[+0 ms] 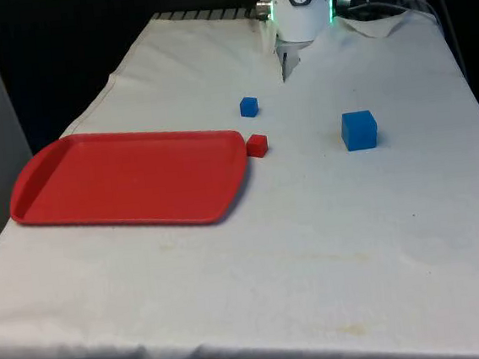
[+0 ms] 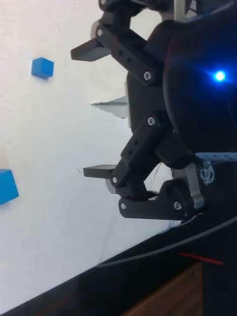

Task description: Pick up the largest block and place it onto the tray.

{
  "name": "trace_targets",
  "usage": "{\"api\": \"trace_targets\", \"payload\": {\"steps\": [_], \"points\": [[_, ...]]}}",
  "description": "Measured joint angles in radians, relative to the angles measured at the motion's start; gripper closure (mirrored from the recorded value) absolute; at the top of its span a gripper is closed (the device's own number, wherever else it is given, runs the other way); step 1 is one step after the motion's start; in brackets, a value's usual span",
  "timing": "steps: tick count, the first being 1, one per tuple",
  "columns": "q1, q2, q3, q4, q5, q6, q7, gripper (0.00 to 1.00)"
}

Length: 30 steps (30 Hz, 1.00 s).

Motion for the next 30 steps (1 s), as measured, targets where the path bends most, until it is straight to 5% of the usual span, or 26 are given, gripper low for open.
{"api": "trace_targets", "payload": {"steps": [8, 30], "points": [[0.000, -0.021, 0.024, -0.046, -0.008, 0.027, 0.019, 0.00], [0.000, -0.116, 0.130, -0.297, -0.068, 0.246, 0.126, 0.00]]}}
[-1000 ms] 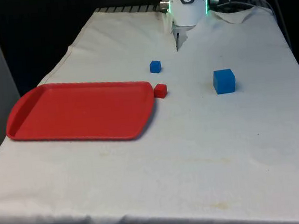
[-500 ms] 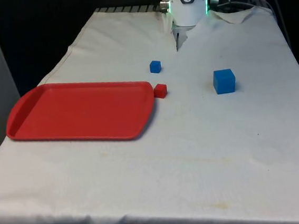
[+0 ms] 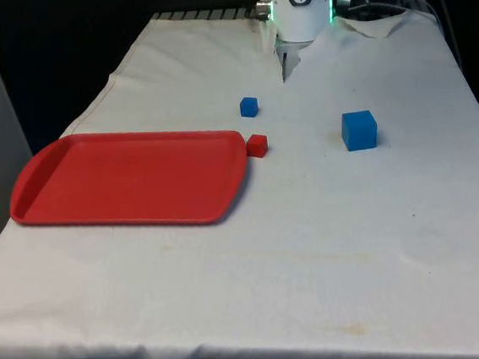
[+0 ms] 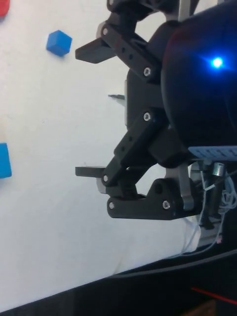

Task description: Pick up the largest block and place it onto the tray.

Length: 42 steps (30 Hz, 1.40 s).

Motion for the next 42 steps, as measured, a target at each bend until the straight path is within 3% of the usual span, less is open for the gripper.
{"api": "trace_targets", "payload": {"steps": [17, 26, 35, 42], "points": [[0.000, 0.038, 0.086, -0.088, -0.001, 0.153, 0.080, 0.00], [0.000, 0.070, 0.112, -0.122, -0.001, 0.241, 0.098, 0.00], [0.000, 0.090, 0.114, -0.166, -0.001, 0.322, 0.098, 0.00], [-0.012, 0.108, 0.109, -0.228, -0.001, 0.412, 0.074, 0.00]]}}
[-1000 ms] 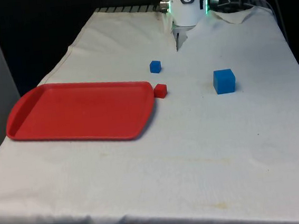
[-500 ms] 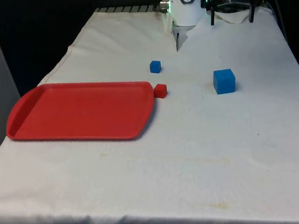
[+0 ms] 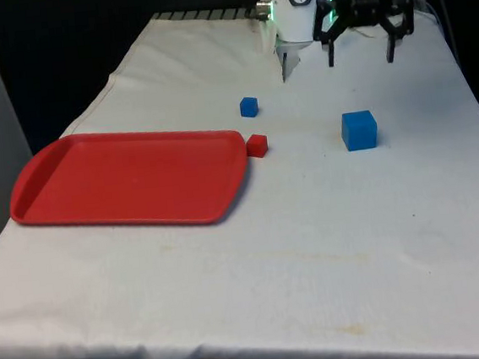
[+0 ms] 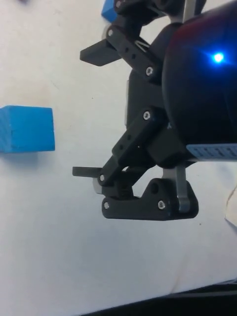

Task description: Pick up the largest block and place it onto the tray.

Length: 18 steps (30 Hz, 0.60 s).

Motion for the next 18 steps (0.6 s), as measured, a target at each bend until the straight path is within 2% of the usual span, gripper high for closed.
{"api": "trace_targets", "payload": {"steps": [9, 18], "points": [[-0.003, 0.042, 0.004, -0.022, 0.000, 0.072, -0.019, 0.00], [-0.003, 0.078, 0.014, -0.022, 0.003, 0.113, -0.032, 0.00]]}}
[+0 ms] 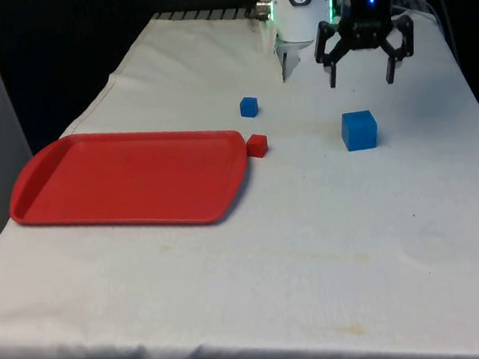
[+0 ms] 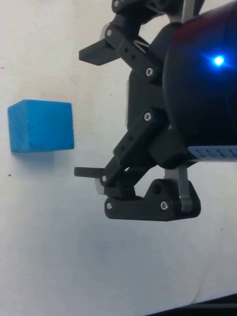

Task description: Pick up the largest block and place it onto the tray.

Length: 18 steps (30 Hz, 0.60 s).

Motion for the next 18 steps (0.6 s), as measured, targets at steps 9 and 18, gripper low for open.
{"api": "trace_targets", "payload": {"steps": [9, 18], "points": [[0.000, 0.050, 0.010, -0.004, 0.004, 0.065, -0.028, 0.00], [0.000, 0.093, 0.019, -0.005, 0.004, 0.110, -0.035, 0.00]]}}
